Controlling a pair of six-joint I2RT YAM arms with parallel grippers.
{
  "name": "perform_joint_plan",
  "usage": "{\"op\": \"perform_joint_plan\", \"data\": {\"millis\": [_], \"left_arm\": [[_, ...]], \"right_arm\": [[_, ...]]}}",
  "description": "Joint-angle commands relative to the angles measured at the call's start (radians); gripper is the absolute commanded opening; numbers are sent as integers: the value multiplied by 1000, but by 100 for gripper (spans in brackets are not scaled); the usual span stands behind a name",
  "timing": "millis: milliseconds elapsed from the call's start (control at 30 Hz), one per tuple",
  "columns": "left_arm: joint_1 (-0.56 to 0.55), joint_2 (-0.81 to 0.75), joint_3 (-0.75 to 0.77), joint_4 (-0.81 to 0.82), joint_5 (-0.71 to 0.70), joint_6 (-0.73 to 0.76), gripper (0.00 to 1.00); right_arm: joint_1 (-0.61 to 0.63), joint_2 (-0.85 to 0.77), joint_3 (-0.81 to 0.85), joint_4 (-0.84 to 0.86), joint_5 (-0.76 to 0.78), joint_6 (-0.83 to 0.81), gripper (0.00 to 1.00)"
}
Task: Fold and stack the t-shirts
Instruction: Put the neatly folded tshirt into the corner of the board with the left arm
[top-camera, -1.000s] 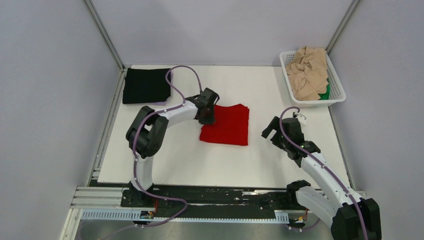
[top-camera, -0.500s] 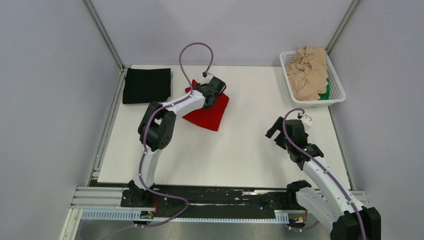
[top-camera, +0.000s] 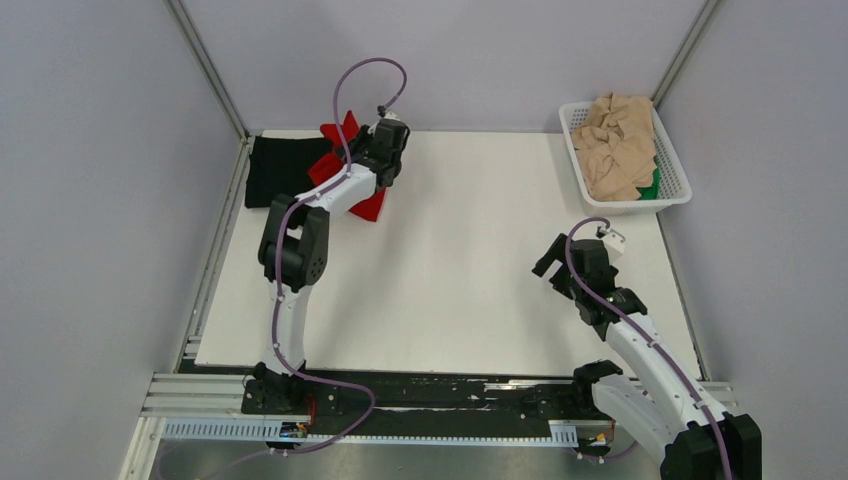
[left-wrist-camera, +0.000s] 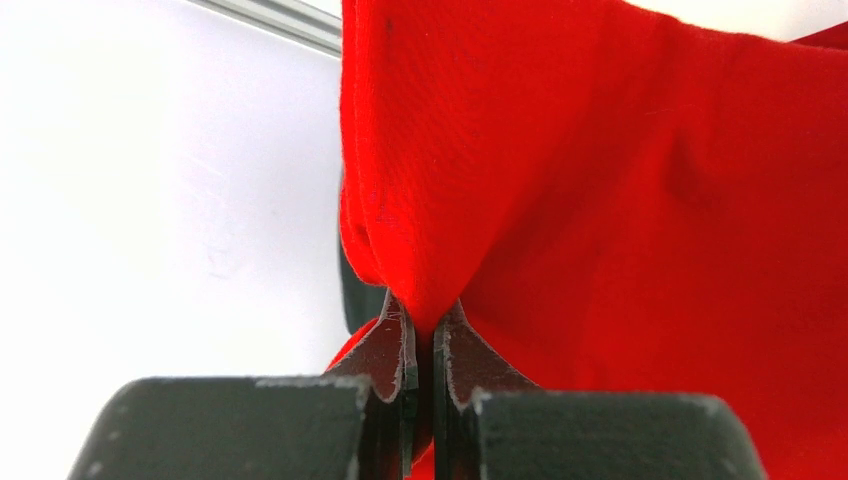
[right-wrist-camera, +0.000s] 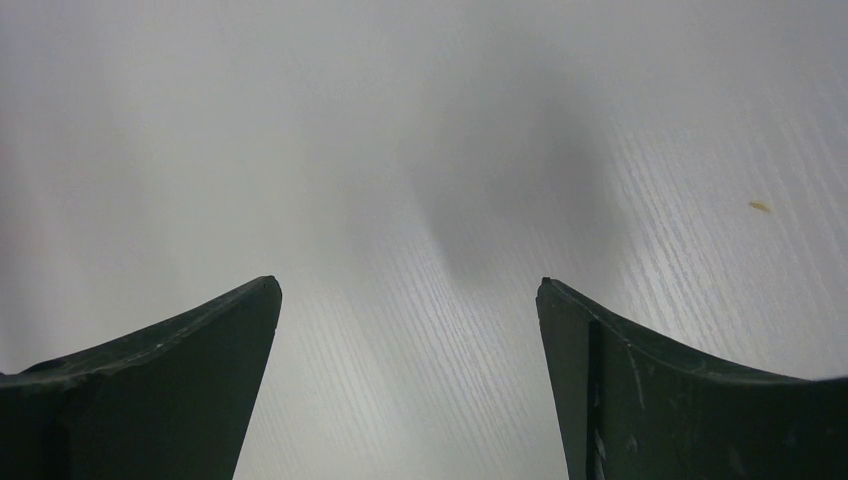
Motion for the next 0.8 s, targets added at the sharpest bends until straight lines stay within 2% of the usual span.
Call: {"op": "perform_joint_plan", "data": {"millis": [0,467,767], "left_arm": [[27,-47,67,158,8,179,0],[51,-157,162,24,89,139,0],[73,-223,132,-23,125,85,0]], "right_arm": [[-9,5,10,14,20,-15,100],[-17,-3,6,13,12,-16,100],[-16,-5,2,13,4,-15,100]]}}
